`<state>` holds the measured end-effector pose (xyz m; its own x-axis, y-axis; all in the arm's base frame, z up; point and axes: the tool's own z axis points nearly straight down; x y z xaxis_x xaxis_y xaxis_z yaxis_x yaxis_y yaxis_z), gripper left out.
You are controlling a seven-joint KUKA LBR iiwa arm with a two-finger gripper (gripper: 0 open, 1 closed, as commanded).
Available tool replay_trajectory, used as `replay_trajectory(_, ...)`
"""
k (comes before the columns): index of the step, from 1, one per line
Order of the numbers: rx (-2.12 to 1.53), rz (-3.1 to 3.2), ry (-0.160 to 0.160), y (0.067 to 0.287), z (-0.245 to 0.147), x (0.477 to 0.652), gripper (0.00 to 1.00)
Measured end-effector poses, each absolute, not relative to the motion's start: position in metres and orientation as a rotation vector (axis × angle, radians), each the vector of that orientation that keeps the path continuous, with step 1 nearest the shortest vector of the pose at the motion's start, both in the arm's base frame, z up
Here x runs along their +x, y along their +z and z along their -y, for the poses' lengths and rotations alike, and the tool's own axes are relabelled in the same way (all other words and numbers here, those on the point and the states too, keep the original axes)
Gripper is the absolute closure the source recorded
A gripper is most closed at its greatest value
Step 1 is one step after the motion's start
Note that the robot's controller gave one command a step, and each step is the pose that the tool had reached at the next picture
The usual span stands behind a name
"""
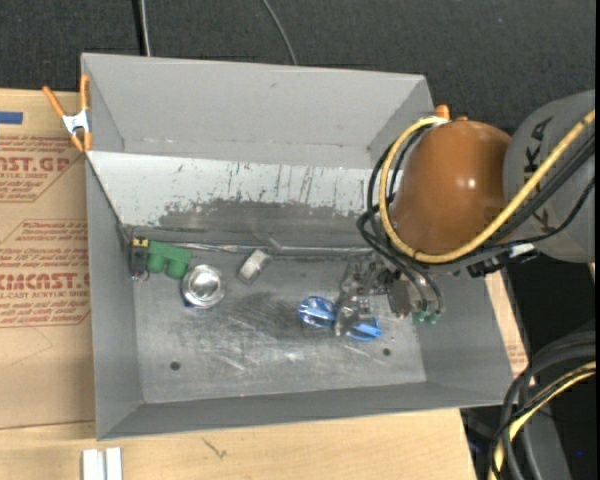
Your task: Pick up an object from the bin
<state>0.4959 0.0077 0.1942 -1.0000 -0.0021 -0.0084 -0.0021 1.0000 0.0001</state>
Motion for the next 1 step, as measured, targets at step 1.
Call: replay_trajectory(1, 0.083, -3.133, 0.001, 0.2447, -0.0004, 0.4953, 1.0)
